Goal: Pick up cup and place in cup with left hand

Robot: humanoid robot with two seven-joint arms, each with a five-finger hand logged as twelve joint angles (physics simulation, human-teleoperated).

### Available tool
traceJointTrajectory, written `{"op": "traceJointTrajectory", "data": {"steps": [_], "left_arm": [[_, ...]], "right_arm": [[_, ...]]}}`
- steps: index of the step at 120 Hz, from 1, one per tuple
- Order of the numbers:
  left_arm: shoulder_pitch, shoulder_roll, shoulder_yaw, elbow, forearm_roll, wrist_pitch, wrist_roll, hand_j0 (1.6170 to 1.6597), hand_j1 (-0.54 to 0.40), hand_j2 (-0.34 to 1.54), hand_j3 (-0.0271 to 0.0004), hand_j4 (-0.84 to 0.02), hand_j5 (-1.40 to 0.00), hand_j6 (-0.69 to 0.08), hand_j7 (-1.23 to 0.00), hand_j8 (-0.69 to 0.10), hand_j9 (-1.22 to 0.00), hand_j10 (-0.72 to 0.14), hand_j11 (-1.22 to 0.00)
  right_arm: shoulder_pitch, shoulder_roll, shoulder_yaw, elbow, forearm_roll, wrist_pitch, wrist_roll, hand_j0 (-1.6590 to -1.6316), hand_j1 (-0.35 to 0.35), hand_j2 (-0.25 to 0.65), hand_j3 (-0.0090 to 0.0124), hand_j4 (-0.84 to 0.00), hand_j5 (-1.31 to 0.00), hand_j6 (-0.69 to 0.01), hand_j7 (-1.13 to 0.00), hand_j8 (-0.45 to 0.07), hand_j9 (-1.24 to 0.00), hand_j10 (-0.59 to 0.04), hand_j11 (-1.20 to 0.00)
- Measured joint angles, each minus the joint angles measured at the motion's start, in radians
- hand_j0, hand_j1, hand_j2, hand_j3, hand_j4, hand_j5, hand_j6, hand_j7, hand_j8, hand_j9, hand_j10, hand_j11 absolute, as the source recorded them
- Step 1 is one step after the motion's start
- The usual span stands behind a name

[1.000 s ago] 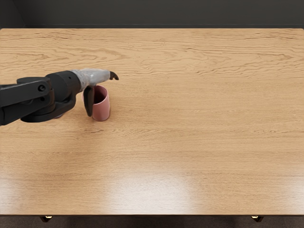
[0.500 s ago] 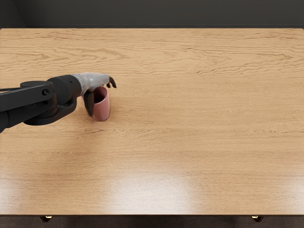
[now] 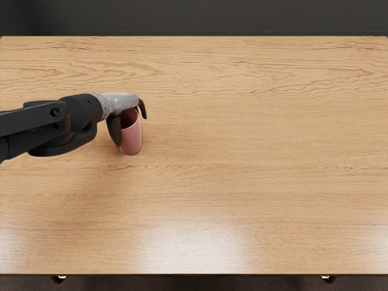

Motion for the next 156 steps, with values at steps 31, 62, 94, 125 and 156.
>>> {"op": "traceJointTrajectory", "data": {"steps": [31,62,94,125,156], "left_arm": [[-0.059,0.008,-0.002,-0.004,-0.003,-0.05,0.0,1.6558,-0.038,0.04,0.0,-0.422,-0.55,-0.399,-0.55,-0.338,-0.55,-0.418,-0.55],[-0.084,0.067,-0.057,-0.052,-0.011,-0.13,0.0,1.6559,-0.05,0.05,0.0,-0.422,-0.55,-0.388,-0.55,-0.332,-0.55,-0.418,-0.55],[-0.104,0.124,-0.189,-0.093,-0.044,-0.265,0.0,1.6563,-0.069,0.05,0.0,-0.423,-0.56,-0.395,-0.56,-0.345,-0.56,-0.421,-0.56],[-0.118,0.208,-0.279,-0.123,-0.127,-0.356,0.0,1.6562,-0.142,0.11,0.0,-0.438,-0.59,-0.324,-0.59,-0.273,-0.59,-0.387,-0.59],[-0.142,0.302,-0.293,-0.136,-0.173,-0.408,0.0,1.6554,-0.164,0.13,0.0,-0.434,-0.61,-0.289,-0.61,-0.238,-0.6,-0.351,-0.6]], "right_arm": [[0.0,0.0,0.0,0.0,0.0,0.0,0.0,-1.6581,-0.32,-0.005,0.0,-0.024,-0.03,-0.024,-0.03,-0.024,-0.03,-0.024,-0.03],[0.0,0.0,0.0,0.0,0.0,0.001,0.0,-1.6581,-0.32,-0.005,0.0,-0.024,-0.03,-0.024,-0.03,-0.024,-0.03,-0.024,-0.03],[0.0,0.0,0.0,0.0,0.0,0.0,0.001,-1.6581,-0.32,-0.005,0.0,-0.024,-0.03,-0.024,-0.03,-0.024,-0.03,-0.024,-0.03],[0.001,0.0,0.0,0.001,0.0,0.0,0.002,-1.6581,-0.32,-0.005,0.0,-0.024,-0.03,-0.024,-0.03,-0.024,-0.03,-0.024,-0.03],[0.0,0.0,-0.001,0.001,0.0,0.0,0.002,-1.6581,-0.32,-0.005,0.0,-0.024,-0.03,-0.024,-0.03,-0.024,-0.03,-0.024,-0.03]]}}
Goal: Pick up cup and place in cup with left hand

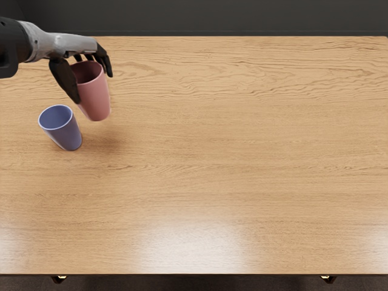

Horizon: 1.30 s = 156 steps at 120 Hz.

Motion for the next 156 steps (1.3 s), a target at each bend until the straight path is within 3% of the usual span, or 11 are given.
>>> {"op": "traceJointTrajectory", "data": {"steps": [37,48,69,82,105,126,156], "left_arm": [[0.004,0.078,-0.002,-0.019,-0.023,-0.029,0.0,1.6559,-0.171,0.15,0.0,-0.437,-0.61,-0.305,-0.61,-0.257,-0.6,-0.369,-0.6],[0.006,0.12,-0.002,-0.02,-0.025,-0.025,0.0,1.6565,-0.198,0.19,0.0,-0.439,-0.61,-0.29,-0.61,-0.244,-0.6,-0.361,-0.6],[0.032,0.164,-0.004,-0.02,-0.016,0.014,0.0,1.6553,-0.165,0.14,0.0,-0.438,-0.61,-0.292,-0.62,-0.244,-0.6,-0.357,-0.61],[0.079,0.164,-0.002,-0.019,0.014,0.068,0.0,1.6551,-0.148,0.13,0.0,-0.439,-0.61,-0.302,-0.61,-0.251,-0.6,-0.365,-0.61],[0.116,0.166,0.001,-0.018,0.054,0.146,0.0,1.6551,-0.156,0.13,0.0,-0.439,-0.62,-0.309,-0.61,-0.254,-0.6,-0.368,-0.61],[0.141,0.158,0.002,-0.019,0.075,0.171,0.0,1.6542,-0.219,0.2,0.0,-0.434,-0.62,-0.262,-0.61,-0.213,-0.61,-0.326,-0.62],[0.173,0.149,0.003,-0.016,0.122,0.198,0.0,1.6541,-0.176,0.15,0.0,-0.433,-0.63,-0.284,-0.62,-0.233,-0.61,-0.349,-0.62]], "right_arm": [[0.0,0.0,0.001,0.0,0.0,0.0,0.001,-1.6581,-0.32,-0.005,0.0,-0.024,-0.03,-0.024,-0.03,-0.024,-0.03,-0.024,-0.03],[0.0,0.0,0.0,0.0,0.0,0.0,0.001,-1.6581,-0.32,-0.005,0.0,-0.024,-0.03,-0.024,-0.03,-0.024,-0.03,-0.024,-0.03],[0.0,0.0,0.0,0.0,0.0,0.0,0.002,-1.6581,-0.32,-0.005,0.0,-0.024,-0.03,-0.024,-0.03,-0.024,-0.03,-0.024,-0.03],[0.0,0.0,0.0,0.0,0.0,0.0,0.003,-1.6581,-0.32,-0.005,0.0,-0.024,-0.03,-0.024,-0.03,-0.024,-0.03,-0.024,-0.03],[0.003,0.0,0.0,0.0,0.0,0.0,0.003,-1.6581,-0.32,-0.005,0.0,-0.024,-0.03,-0.024,-0.03,-0.024,-0.03,-0.024,-0.03],[0.005,0.0,0.0,0.0,0.0,0.0,0.003,-1.6581,-0.32,-0.005,0.0,-0.024,-0.03,-0.024,-0.03,-0.024,-0.03,-0.024,-0.03],[0.006,0.0,0.001,0.0,0.0,0.0,0.004,-1.6581,-0.32,-0.005,0.0,-0.024,-0.03,-0.024,-0.03,-0.024,-0.03,-0.024,-0.03]]}}
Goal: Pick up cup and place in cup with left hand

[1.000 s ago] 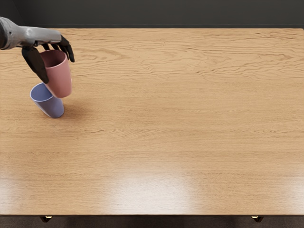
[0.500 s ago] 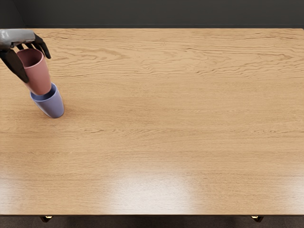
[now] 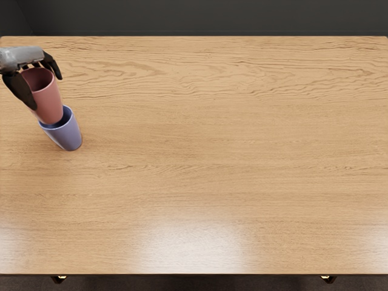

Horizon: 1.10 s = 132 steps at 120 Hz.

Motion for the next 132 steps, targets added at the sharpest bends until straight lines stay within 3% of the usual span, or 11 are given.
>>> {"op": "traceJointTrajectory", "data": {"steps": [21,61,115,123,132], "left_arm": [[0.013,-0.004,0.0,0.002,0.014,0.009,0.0,1.6554,-0.21,0.23,0.0,-0.438,-0.62,-0.289,-0.61,-0.238,-0.61,-0.354,-0.61],[0.028,-0.031,0.0,0.005,0.021,0.037,0.0,1.6547,-0.158,0.13,0.0,-0.434,-0.61,-0.297,-0.61,-0.25,-0.6,-0.368,-0.61],[0.052,-0.05,0.001,0.013,0.067,0.057,0.0,1.6565,-0.153,0.14,0.0,-0.428,-0.58,-0.326,-0.58,-0.278,-0.57,-0.393,-0.58],[0.052,-0.055,0.001,0.014,0.078,0.057,0.0,1.6568,-0.135,0.13,0.0,-0.413,-0.56,-0.339,-0.56,-0.293,-0.55,-0.405,-0.55],[0.052,-0.067,0.0,0.015,0.085,0.058,0.0,1.6571,-0.028,0.1,0.0,-0.324,-0.43,-0.273,-0.43,-0.241,-0.43,-0.318,-0.43]], "right_arm": [[0.0,0.0,0.0,0.0,0.0,0.0,0.0,-1.6581,-0.32,-0.005,0.0,-0.024,-0.03,-0.024,-0.03,-0.024,-0.03,-0.024,-0.03],[0.0,0.0,-0.001,0.0,0.0,0.0,0.0,-1.6581,-0.32,-0.005,0.0,-0.024,-0.03,-0.024,-0.03,-0.024,-0.03,-0.024,-0.03],[0.001,0.0,0.0,-0.001,0.0,0.0,0.001,-1.6581,-0.32,-0.005,0.0,-0.024,-0.03,-0.024,-0.03,-0.024,-0.03,-0.024,-0.03],[0.001,0.0,0.001,-0.001,0.0,0.0,0.001,-1.6581,-0.32,-0.005,0.0,-0.024,-0.03,-0.024,-0.03,-0.024,-0.03,-0.024,-0.03],[0.001,0.0,0.001,-0.001,0.0,0.0,0.001,-1.6581,-0.32,-0.005,0.0,-0.024,-0.03,-0.024,-0.03,-0.024,-0.03,-0.024,-0.03]]}}
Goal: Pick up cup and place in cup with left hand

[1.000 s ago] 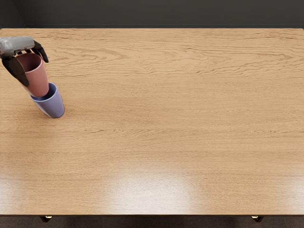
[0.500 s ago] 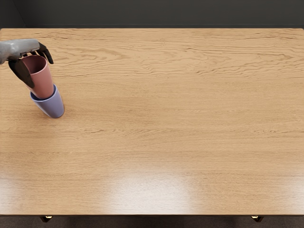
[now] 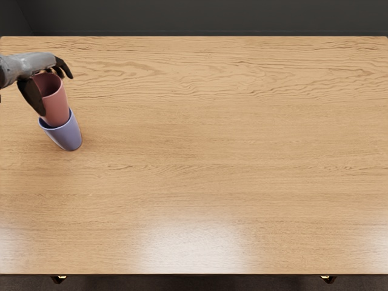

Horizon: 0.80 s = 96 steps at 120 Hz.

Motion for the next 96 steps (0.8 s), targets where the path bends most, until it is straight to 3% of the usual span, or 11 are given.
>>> {"op": "traceJointTrajectory", "data": {"steps": [15,34,72,89,96], "left_arm": [[0.004,-0.001,-0.001,0.005,0.003,0.002,0.0,1.6575,0.146,0.05,0.0,-0.179,-0.24,-0.152,-0.24,-0.135,-0.23,-0.175,-0.23],[0.005,-0.005,-0.004,0.007,-0.002,0.001,0.0,1.6578,0.257,0.03,0.0,-0.087,-0.11,-0.076,-0.11,-0.068,-0.11,-0.085,-0.11],[-0.064,-0.088,-0.036,0.064,-0.278,-0.008,0.0,1.658,0.331,0.01,0.0,-0.024,-0.02,-0.023,-0.02,-0.021,-0.02,-0.022,-0.02],[-0.065,-0.159,-0.041,0.074,-0.356,-0.01,0.0,1.658,0.341,0.0,0.0,-0.014,-0.01,-0.014,-0.01,-0.013,-0.01,-0.013,-0.01],[-0.065,-0.173,-0.041,0.075,-0.396,-0.011,-0.016,1.658,0.343,0.0,0.0,-0.011,-0.01,-0.012,-0.01,-0.011,-0.01,-0.011,-0.01]], "right_arm": [[0.0,0.0,0.0,0.0,0.0,0.0,0.0,-1.6581,-0.32,-0.005,0.0,-0.024,-0.03,-0.024,-0.03,-0.024,-0.03,-0.024,-0.03],[0.0,0.0,0.0,0.0,0.0,0.0,0.0,-1.6581,-0.32,-0.005,0.0,-0.024,-0.03,-0.024,-0.03,-0.024,-0.03,-0.024,-0.03],[0.001,0.0,-0.001,0.0,0.0,0.0,-0.001,-1.6581,-0.32,-0.005,0.0,-0.024,-0.03,-0.024,-0.03,-0.024,-0.03,-0.024,-0.03],[0.001,0.0,-0.001,0.0,0.0,0.0,-0.001,-1.6581,-0.32,-0.005,0.0,-0.024,-0.03,-0.024,-0.03,-0.024,-0.03,-0.024,-0.03],[0.002,0.0,-0.001,0.0,0.0,0.0,-0.001,-1.6581,-0.32,-0.005,0.0,-0.024,-0.03,-0.024,-0.03,-0.024,-0.03,-0.024,-0.03]]}}
